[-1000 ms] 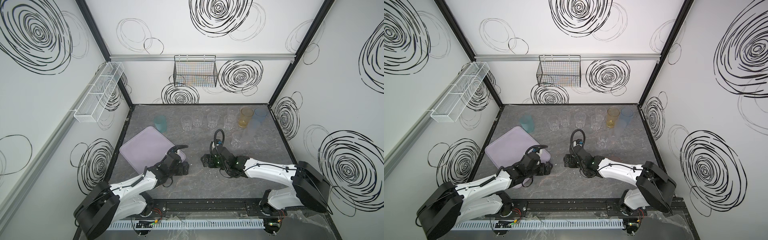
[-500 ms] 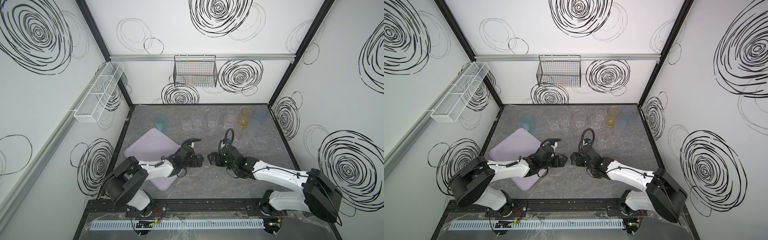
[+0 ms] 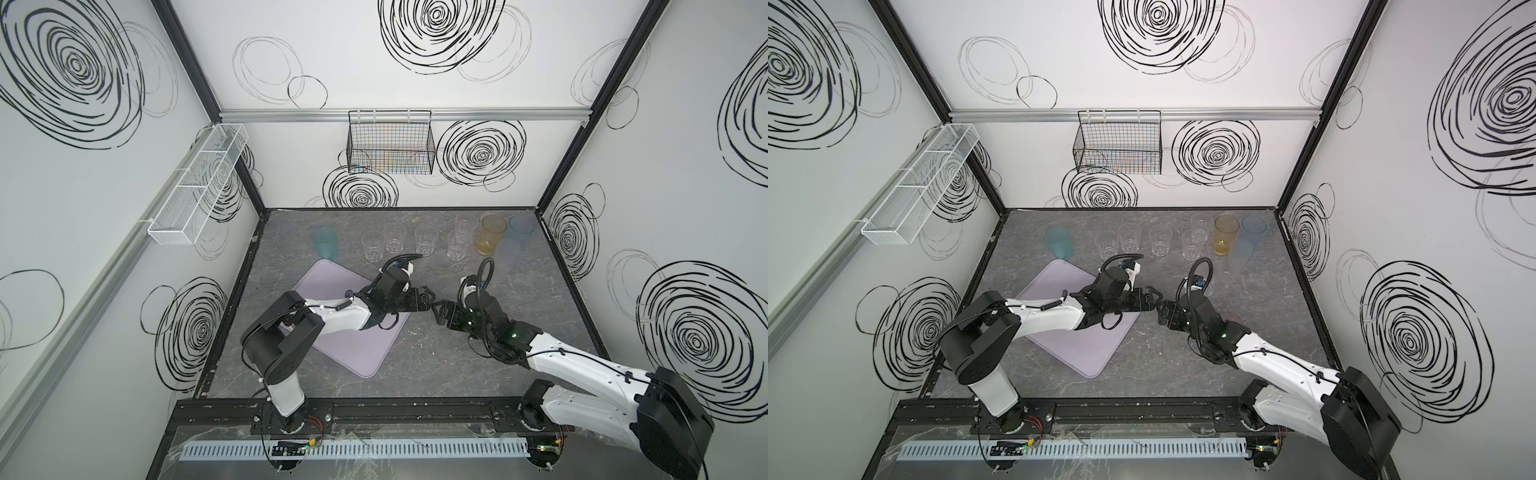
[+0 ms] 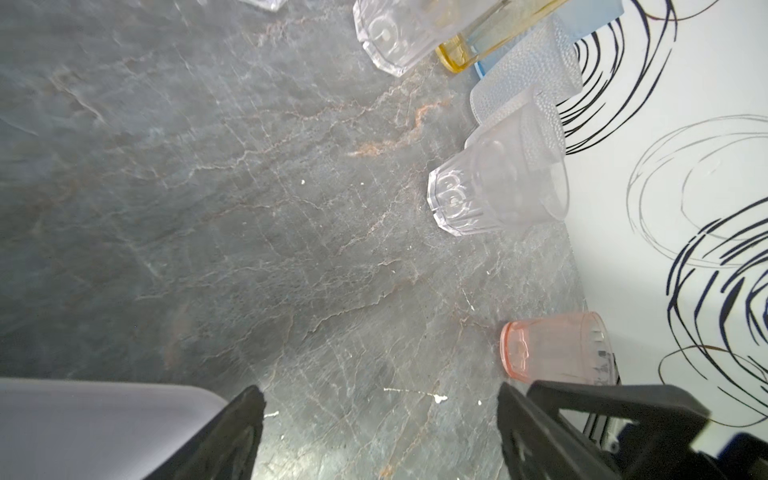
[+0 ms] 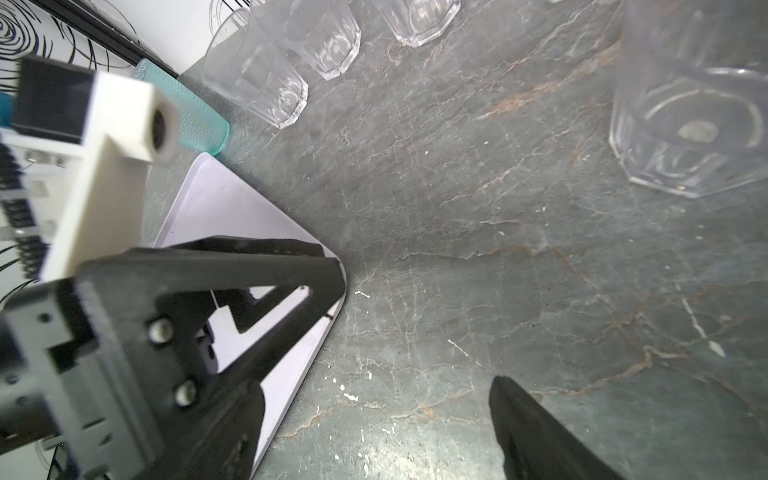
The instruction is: Place the glasses into the tray
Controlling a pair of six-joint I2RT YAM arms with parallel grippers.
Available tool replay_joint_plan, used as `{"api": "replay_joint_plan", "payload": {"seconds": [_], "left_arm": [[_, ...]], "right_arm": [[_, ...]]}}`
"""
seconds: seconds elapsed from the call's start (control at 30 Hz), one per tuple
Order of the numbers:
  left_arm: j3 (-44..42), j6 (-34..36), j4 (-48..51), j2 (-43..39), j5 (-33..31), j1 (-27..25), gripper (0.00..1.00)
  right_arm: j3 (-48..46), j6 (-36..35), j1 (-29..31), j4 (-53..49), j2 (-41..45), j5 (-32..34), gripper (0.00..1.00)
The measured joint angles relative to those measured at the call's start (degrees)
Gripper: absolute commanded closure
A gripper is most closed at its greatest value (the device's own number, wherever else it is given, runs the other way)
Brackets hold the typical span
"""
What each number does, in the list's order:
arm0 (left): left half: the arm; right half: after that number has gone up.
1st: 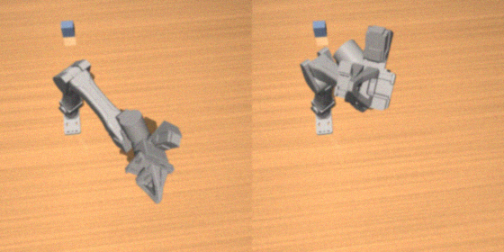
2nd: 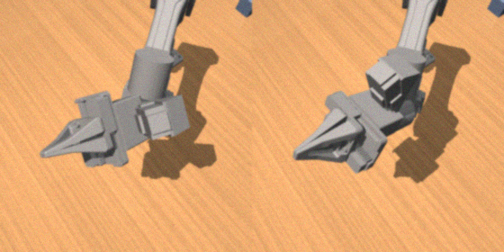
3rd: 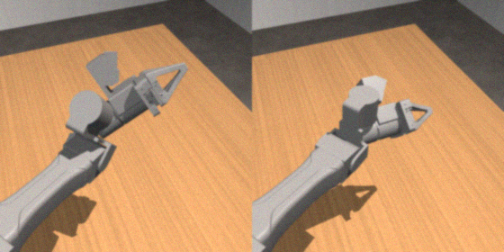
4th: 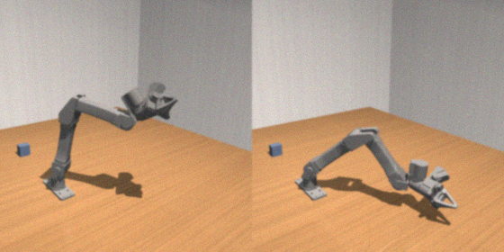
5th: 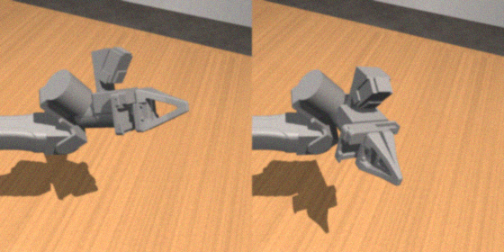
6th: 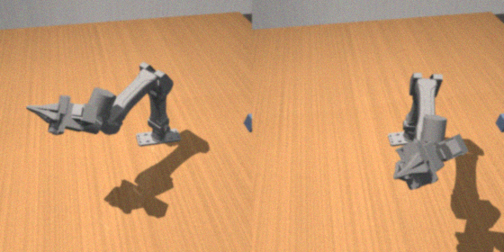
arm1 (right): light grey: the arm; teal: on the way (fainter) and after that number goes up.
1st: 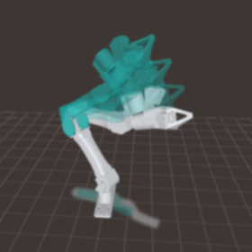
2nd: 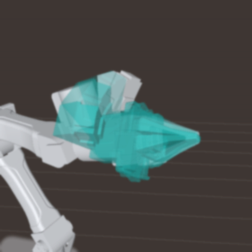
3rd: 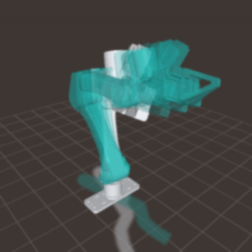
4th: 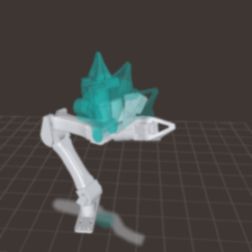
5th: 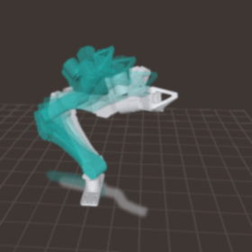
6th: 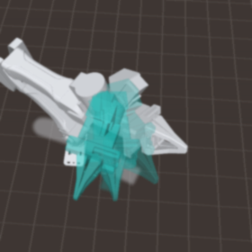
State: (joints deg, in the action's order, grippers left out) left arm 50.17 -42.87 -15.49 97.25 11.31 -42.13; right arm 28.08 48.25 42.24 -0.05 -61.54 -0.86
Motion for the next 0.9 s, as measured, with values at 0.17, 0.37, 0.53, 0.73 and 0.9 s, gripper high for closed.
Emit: {"api": "replay_joint_plan", "payload": {"seconds": [0.17, 0.37, 0.53, 0.73, 0.9], "left_arm": [[-6.3, 3.6, 4.1, -14.8, -2.5, 4.5, 0.08], [-17.9, 3.9, 6.2, -32.0, -5.3, 14.5, 0.08], [-24.3, 3.8, 9.9, -41.4, -6.3, 18.9, 0.06], [-26.0, 3.9, 11.2, -46.2, -6.3, 22.3, 0.06], [-28.1, 3.9, 11.4, -46.5, -5.9, 23.5, 0.05]], "right_arm": [[3.3, 0.6, 3.1, -0.9, -8.2, 1.2, 0.11], [15.0, 1.6, 8.3, -3.4, -22.9, 2.2, 0.08], [22.9, 1.6, 11.2, -4.8, -33.1, 3.5, 0.09], [27.5, -0.5, 12.3, -7.3, -41.0, 6.1, 0.33], [28.5, -3.0, 12.0, -8.2, -42.3, 8.2, 0.59]]}}
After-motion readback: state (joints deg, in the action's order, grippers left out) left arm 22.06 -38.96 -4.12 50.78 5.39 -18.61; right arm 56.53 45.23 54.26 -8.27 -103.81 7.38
